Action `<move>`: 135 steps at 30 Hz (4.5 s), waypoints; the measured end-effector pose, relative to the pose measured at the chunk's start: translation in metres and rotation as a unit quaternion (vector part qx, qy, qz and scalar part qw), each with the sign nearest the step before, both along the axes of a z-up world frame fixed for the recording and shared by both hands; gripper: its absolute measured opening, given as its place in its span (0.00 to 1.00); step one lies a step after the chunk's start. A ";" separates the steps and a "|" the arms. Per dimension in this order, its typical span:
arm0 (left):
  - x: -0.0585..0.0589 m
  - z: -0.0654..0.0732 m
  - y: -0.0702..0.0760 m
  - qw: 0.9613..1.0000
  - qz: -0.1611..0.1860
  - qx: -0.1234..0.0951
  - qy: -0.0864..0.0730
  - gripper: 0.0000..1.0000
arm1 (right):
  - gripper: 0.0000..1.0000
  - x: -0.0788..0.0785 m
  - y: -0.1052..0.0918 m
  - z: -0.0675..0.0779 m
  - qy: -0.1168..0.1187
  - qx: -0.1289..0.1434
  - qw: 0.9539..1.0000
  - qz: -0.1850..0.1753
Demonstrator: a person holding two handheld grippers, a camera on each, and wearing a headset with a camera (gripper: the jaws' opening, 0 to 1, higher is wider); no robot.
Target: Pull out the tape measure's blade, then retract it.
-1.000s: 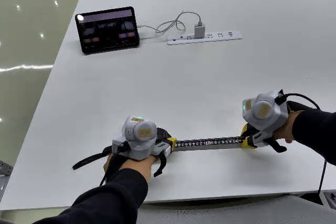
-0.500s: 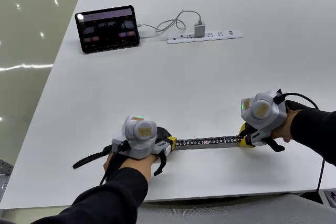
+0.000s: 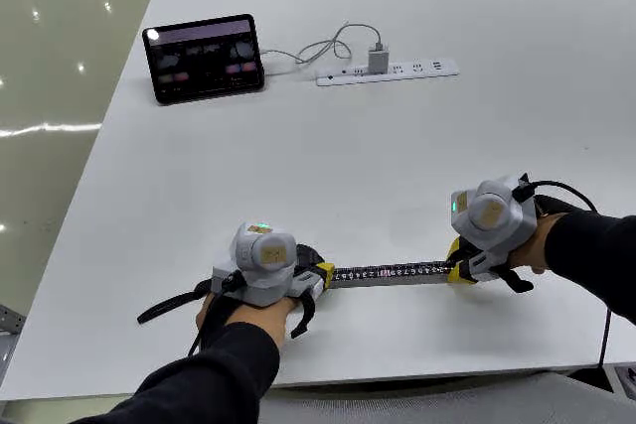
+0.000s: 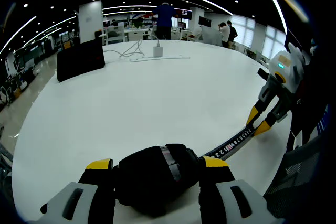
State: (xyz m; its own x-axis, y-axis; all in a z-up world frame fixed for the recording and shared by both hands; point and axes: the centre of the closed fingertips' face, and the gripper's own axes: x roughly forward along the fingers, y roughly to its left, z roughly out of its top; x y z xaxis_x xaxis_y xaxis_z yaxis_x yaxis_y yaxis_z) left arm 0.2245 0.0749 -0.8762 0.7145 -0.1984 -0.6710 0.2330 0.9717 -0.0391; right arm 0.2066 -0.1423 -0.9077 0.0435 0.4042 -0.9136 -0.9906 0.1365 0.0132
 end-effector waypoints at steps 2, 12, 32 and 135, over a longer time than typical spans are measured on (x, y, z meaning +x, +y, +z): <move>0.000 0.000 0.000 1.000 0.000 0.000 0.000 0.60 | 0.11 0.000 0.001 0.000 -0.001 0.001 1.000 -0.001; 0.000 0.000 0.000 1.000 0.000 0.002 -0.001 0.61 | 0.11 0.001 0.006 -0.001 -0.003 0.002 1.000 -0.003; 0.000 0.000 0.000 1.000 -0.001 0.002 0.000 0.61 | 0.11 0.001 0.014 0.000 -0.002 0.012 1.000 0.003; -0.001 -0.001 0.000 1.000 -0.001 0.005 0.002 0.61 | 0.11 -0.002 0.073 0.000 -0.009 0.037 0.999 -0.002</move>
State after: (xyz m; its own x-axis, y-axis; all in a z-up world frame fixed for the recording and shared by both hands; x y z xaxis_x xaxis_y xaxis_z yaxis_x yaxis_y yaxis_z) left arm 0.2234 0.0748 -0.8769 0.7118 -0.1927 -0.6755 0.2352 0.9715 -0.0293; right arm 0.2044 -0.0690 -0.9081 0.0611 0.4705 -0.8803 -0.9901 0.1400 0.0062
